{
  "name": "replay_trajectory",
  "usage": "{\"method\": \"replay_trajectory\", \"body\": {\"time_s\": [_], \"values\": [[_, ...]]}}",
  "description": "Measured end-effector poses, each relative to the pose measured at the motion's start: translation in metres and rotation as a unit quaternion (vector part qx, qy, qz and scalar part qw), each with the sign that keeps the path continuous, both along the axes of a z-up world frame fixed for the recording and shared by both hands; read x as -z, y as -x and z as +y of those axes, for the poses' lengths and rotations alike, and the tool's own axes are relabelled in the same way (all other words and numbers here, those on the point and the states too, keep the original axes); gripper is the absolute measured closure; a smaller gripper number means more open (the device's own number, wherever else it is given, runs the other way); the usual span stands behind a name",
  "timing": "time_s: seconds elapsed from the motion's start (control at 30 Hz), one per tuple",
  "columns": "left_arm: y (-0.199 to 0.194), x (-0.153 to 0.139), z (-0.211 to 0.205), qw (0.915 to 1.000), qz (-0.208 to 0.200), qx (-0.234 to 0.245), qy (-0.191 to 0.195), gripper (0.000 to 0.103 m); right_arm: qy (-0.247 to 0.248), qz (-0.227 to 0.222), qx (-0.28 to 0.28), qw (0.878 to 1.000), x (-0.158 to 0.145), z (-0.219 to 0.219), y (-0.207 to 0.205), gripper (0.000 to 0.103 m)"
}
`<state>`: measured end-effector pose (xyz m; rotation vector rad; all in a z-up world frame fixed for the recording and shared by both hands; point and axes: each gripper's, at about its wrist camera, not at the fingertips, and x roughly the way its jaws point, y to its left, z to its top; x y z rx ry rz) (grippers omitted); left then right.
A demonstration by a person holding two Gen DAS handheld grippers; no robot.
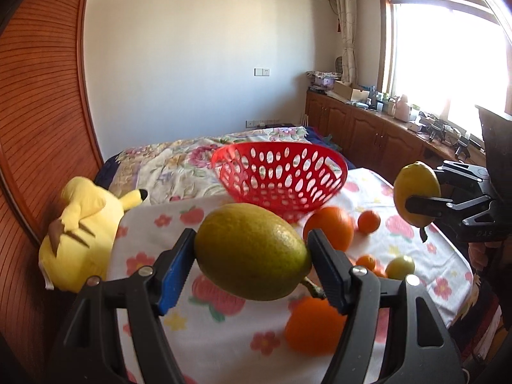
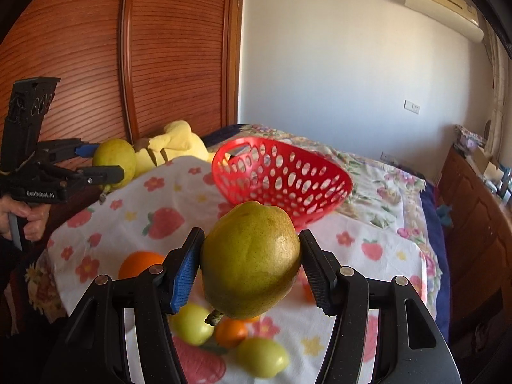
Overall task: Organize fruits
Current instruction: 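Lift the pear and lemon and carry both over the red basket, then open both tools to drop the pear and lemon into the basket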
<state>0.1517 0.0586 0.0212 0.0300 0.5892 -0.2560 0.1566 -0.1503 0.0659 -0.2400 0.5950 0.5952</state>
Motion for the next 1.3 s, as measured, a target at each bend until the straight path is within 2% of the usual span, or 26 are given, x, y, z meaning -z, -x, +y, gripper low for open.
{"method": "replay_trajectory", "body": {"time_s": [0.13,0.37,0.67,0.87,1.17,1.3], "values": [[-0.029,-0.006,-0.008,0.9999,0.002,0.013,0.005,0.033,-0.017,0.0,0.001,1.0,-0.008,0.0,-0.021,0.041],[-0.086,-0.004,-0.028,0.9992,0.014,0.036,-0.013,0.033,-0.029,0.001,-0.001,1.0,-0.015,0.003,-0.067,0.041],[-0.151,0.016,-0.051,0.9976,0.04,0.052,-0.023,0.033,-0.015,0.012,-0.009,1.0,0.002,0.017,-0.129,0.041],[-0.173,0.037,-0.069,0.9948,0.06,0.064,-0.051,0.033,0.002,0.025,-0.009,1.0,0.02,0.024,-0.155,0.041],[-0.188,0.056,-0.079,0.9919,0.09,0.069,-0.058,0.032,0.008,0.045,-0.01,0.999,0.037,0.028,-0.174,0.041],[-0.186,0.052,-0.079,0.9937,0.073,0.064,-0.057,0.032,0.02,0.055,-0.012,0.998,0.047,0.033,-0.179,0.041]]}}
